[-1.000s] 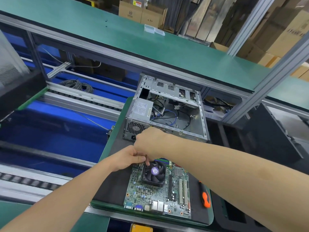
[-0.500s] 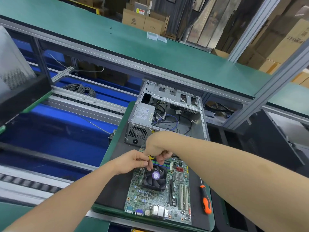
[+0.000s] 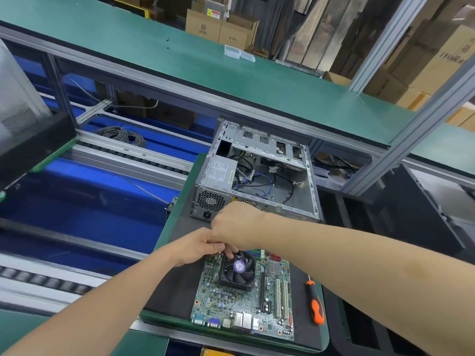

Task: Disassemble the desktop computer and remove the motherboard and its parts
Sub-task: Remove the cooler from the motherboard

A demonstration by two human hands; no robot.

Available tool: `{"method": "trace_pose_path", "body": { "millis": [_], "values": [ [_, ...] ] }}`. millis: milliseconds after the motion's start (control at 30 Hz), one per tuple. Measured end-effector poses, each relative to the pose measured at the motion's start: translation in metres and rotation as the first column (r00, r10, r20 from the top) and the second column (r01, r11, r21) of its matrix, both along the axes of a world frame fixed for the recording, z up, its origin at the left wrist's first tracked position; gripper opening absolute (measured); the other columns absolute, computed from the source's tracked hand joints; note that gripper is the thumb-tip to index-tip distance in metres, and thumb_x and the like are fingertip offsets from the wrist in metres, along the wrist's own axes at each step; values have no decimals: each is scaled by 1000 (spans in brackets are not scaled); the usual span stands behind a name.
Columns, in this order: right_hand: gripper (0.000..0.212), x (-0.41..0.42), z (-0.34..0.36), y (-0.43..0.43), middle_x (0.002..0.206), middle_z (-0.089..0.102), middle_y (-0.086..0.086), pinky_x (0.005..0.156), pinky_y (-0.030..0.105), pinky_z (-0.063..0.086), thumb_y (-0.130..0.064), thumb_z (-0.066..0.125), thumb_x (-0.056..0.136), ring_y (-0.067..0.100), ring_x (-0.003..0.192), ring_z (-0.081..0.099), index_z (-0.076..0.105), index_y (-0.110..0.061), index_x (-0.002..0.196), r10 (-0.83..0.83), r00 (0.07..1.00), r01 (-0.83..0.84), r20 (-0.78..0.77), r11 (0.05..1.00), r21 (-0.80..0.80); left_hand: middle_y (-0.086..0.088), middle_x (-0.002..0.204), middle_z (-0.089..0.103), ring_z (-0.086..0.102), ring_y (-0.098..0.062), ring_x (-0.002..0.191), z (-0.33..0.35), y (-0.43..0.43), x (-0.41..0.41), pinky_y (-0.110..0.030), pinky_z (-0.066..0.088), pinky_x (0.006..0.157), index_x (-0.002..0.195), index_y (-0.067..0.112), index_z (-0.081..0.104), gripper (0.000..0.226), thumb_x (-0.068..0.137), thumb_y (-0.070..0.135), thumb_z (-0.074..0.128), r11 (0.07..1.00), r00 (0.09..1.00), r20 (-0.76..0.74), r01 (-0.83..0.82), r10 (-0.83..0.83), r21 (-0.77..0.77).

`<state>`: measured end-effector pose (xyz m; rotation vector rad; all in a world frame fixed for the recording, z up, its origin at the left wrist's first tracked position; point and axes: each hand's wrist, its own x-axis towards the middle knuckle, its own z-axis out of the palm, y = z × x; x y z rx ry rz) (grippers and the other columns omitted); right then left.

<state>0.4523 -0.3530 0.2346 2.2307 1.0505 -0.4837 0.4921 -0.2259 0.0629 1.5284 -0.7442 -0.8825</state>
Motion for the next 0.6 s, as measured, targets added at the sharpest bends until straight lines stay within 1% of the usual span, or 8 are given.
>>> {"method": "trace_pose_path", "body": {
  "millis": [100, 233, 267, 333, 400, 433, 500, 600],
  "values": [
    [8, -3, -4, -3, 99, 70, -1, 74, 37, 59, -18, 65, 94, 24, 93, 67, 63, -22, 100, 130, 991, -129, 38, 991, -33, -2, 113, 76, 64, -16, 119, -1, 1, -1, -35, 44, 109, 106, 16, 77, 24, 108, 14, 53, 1000, 999, 34, 7, -8, 13],
    [26, -2, 8, -7, 90, 63, 2, 58, 32, 50, -41, 67, 92, 25, 78, 64, 67, -18, 104, -240, 971, 238, 26, 969, 63, -1, 107, 76, 65, -16, 110, -1, -4, -3, -41, 45, 106, 98, 10, 77, 24, 106, 12, 55, 1000, 996, 85, -16, 14, 22],
    [37, 2, 13, -5, 85, 64, 2, 54, 29, 48, -51, 65, 91, 22, 69, 63, 66, -15, 100, -422, 907, 421, -11, 902, 94, -2, 106, 76, 65, -15, 109, -2, -5, -4, -40, 45, 106, 98, 6, 76, 24, 106, 12, 55, 999, 996, 88, -22, 20, 29],
    [51, 10, 15, -7, 73, 71, 7, 42, 23, 47, -54, 55, 99, 18, 48, 65, 63, -4, 93, -763, 620, 781, -181, 622, 53, -2, 106, 75, 64, -18, 105, -2, -5, -3, -44, 44, 108, 98, 9, 76, 25, 106, 13, 52, 998, 995, 94, -21, 15, 56],
    [50, 17, 11, -4, 81, 74, 15, 32, 16, 41, -36, 41, 111, 11, 31, 57, 59, 3, 87, -885, 310, 917, -348, 375, -138, 2, 106, 74, 63, -17, 106, 1, -4, -1, -45, 43, 110, 98, 20, 78, 28, 106, 17, 52, 998, 996, 91, 9, -16, 70],
    [49, 19, 9, -2, 88, 72, 17, 31, 15, 39, -29, 36, 113, 9, 28, 53, 58, 2, 82, -886, 245, 913, -393, 347, -213, 3, 106, 75, 64, -14, 107, 3, -3, 0, -42, 44, 108, 100, 24, 79, 28, 106, 19, 52, 998, 997, 71, 27, -32, 64],
    [49, 20, 8, 1, 75, 65, 9, 36, 18, 41, -27, 34, 113, 12, 31, 51, 59, -3, 77, -858, 322, 864, -400, 440, -247, -1, 110, 77, 65, -18, 112, 7, -2, 1, -37, 44, 105, 107, 31, 79, 29, 107, 20, 53, 998, 999, 20, 40, -41, 47],
    [42, 18, 9, 6, 53, 65, -4, 47, 25, 43, -26, 46, 103, 13, 48, 57, 65, -11, 68, -657, 719, 643, -226, 753, -144, -7, 112, 77, 64, -22, 110, 7, -2, 1, -37, 44, 101, 117, 32, 78, 32, 108, 16, 51, 999, 999, -43, 23, -22, 24]
  ]
}}
